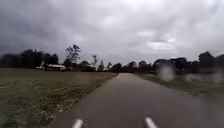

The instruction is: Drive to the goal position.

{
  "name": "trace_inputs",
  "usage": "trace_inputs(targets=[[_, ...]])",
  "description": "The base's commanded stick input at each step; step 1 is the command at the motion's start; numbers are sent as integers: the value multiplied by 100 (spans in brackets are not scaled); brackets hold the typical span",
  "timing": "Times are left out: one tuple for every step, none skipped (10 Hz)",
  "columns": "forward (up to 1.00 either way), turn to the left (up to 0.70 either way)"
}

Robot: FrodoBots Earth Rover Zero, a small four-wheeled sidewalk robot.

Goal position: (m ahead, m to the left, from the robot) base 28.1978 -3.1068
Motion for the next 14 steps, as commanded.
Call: trace_inputs(targets=[[84,-8],[84,3],[84,-18],[84,-31],[84,-33],[84,3],[84,3],[84,3],[84,3],[84,3],[84,3],[84,3],[84,3],[84,3]])
